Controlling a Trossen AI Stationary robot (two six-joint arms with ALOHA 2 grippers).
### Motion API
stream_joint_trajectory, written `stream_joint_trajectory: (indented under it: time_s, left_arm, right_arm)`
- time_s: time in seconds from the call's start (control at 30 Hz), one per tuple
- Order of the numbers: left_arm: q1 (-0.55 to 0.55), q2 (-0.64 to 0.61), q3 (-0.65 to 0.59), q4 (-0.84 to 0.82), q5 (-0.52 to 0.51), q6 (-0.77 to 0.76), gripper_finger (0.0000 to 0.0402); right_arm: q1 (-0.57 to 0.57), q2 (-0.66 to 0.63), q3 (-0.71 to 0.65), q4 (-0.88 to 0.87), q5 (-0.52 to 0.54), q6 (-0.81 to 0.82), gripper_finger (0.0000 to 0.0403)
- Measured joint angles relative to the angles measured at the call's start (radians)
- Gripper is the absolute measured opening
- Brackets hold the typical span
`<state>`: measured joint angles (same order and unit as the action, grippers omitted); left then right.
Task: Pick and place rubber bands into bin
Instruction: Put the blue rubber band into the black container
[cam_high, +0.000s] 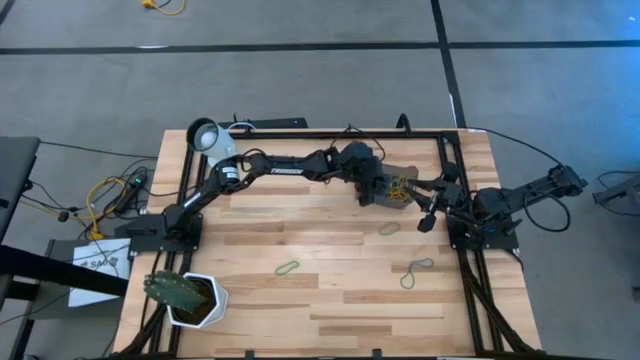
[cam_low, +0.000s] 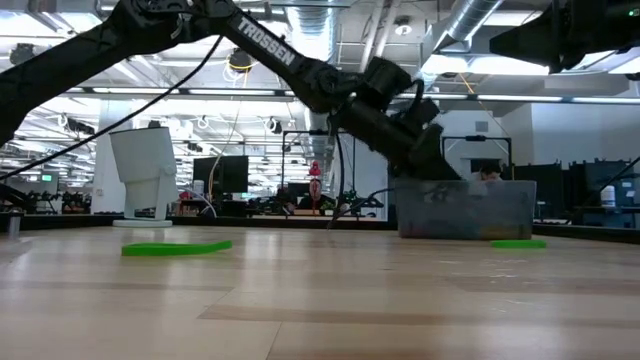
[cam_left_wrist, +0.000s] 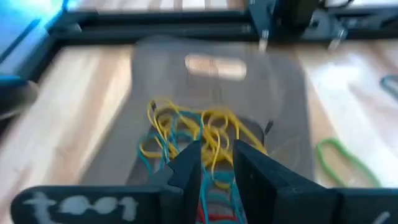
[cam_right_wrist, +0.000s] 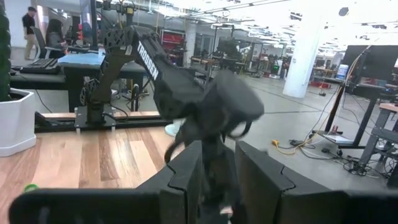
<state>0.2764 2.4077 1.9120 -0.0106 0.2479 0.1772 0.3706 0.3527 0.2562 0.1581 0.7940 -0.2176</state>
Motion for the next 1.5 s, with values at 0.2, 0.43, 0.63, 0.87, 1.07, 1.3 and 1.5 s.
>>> stream_joint_trajectory:
  time_s: [0.2, 0.43, 0.63, 0.87, 1.07, 1.3, 1.5]
  left_arm:
    - [0.006, -0.136, 0.084, -0.209, -0.001, 0.049, 0.0084]
    - [0.026, -0.416, 0.146, -0.599, -0.088, 0.174, 0.0084]
    - [0.027, -0.668, 0.145, -0.943, -0.265, 0.178, 0.0084]
    - [0.017, -0.949, -0.02, -1.078, -0.297, 0.078, 0.0081]
    - [-0.009, -1.278, -0.494, -0.862, -0.498, -0.018, 0.0065]
    - [-0.054, -1.686, -1.159, -0.364, -0.467, -0.13, 0.0055]
    - [-0.073, -1.909, -1.537, 0.033, -0.422, -0.142, 0.0055]
  right_arm:
    - [0.019, 0.0, 0.0, 0.0, 0.002, 0.0, 0.0092]
    - [0.084, 0.0, 0.0, -0.001, 0.117, 0.038, 0.0092]
    - [0.174, 0.0, 0.0, -0.001, 0.126, 0.063, 0.0092]
    - [0.302, 0.0, 0.014, -0.002, 0.131, 0.139, 0.0092]
    - [0.384, 0.0, 0.014, -0.047, 0.132, 0.155, 0.0092]
    - [0.373, 0.001, 0.014, -0.299, 0.131, 0.458, 0.0092]
    - [0.273, 0.116, 0.014, -0.479, 0.035, 0.935, 0.0092]
